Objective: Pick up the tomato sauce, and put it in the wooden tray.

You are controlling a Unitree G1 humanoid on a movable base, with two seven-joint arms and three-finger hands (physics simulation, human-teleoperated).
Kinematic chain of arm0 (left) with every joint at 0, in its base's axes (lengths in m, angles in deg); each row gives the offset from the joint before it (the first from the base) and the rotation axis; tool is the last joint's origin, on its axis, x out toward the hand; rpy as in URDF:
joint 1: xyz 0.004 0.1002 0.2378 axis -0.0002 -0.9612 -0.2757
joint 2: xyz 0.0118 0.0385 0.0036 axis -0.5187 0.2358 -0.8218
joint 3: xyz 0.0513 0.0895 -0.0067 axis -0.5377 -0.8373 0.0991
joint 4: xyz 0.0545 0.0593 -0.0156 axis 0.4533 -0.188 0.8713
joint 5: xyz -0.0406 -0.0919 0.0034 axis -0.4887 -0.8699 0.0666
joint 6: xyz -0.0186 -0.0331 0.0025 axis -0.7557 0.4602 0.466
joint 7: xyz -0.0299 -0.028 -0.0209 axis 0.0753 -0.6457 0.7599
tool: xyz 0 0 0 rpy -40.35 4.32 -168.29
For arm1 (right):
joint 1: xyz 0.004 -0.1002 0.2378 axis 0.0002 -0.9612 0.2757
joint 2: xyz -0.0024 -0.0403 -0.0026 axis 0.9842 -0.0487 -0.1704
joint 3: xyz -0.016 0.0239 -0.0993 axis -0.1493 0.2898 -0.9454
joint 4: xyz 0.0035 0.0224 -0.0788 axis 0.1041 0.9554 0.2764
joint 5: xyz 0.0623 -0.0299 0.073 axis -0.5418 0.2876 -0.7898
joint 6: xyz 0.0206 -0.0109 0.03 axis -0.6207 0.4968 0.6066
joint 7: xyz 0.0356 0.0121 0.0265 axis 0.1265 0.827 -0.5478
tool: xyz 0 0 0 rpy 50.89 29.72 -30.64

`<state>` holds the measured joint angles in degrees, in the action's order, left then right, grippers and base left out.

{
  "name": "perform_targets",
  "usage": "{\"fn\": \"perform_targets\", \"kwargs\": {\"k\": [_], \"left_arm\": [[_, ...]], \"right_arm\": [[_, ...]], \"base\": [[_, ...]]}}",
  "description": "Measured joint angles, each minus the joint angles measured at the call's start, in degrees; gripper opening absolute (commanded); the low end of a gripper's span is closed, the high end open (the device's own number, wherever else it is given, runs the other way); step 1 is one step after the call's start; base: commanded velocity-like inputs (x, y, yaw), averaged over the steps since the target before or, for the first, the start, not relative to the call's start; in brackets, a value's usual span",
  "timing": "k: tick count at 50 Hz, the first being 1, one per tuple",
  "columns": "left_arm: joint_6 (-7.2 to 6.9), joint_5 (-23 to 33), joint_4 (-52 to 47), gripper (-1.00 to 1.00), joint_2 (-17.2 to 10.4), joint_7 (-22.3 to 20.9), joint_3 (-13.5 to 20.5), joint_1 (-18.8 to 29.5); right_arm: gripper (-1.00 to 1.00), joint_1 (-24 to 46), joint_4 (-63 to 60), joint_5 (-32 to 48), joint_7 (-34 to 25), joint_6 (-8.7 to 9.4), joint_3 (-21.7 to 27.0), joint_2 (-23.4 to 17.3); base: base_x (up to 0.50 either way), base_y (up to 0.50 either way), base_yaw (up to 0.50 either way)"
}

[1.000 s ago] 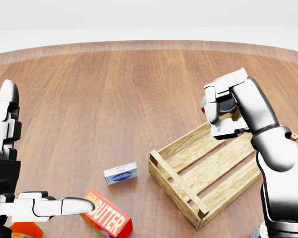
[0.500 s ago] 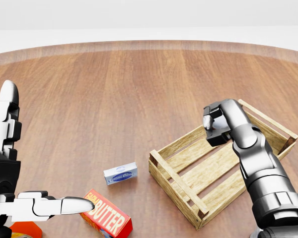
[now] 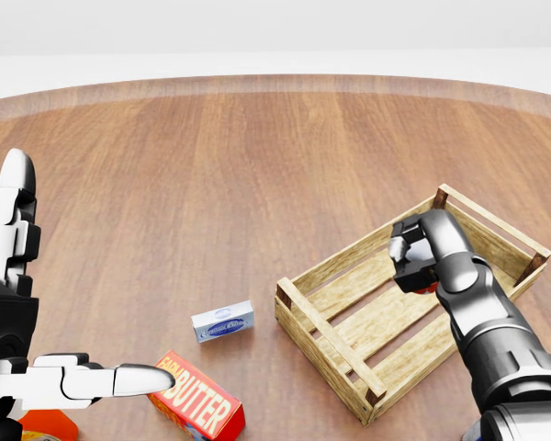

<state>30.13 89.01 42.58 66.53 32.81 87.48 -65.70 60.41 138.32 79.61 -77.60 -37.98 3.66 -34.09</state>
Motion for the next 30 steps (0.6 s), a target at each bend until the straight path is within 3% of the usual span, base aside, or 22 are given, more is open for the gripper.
{"fn": "perform_targets", "kwargs": {"k": [19,30], "left_arm": [[0.00,0.1,-0.4,1.00,0.0,-0.1,0.0,-0.1],[0.00,0.1,-0.4,1.00,0.0,-0.1,-0.1,-0.1]], "right_arm": [[-1.00,-1.1,3.1,-1.6,2.7,-3.99,1.2,0.7],[-1.00,-2.4,4.0,-2.6,4.3,-4.04,1.8,1.4]], "base": [[0.00,0.00,0.00],[0.00,0.00,0.00]]}}
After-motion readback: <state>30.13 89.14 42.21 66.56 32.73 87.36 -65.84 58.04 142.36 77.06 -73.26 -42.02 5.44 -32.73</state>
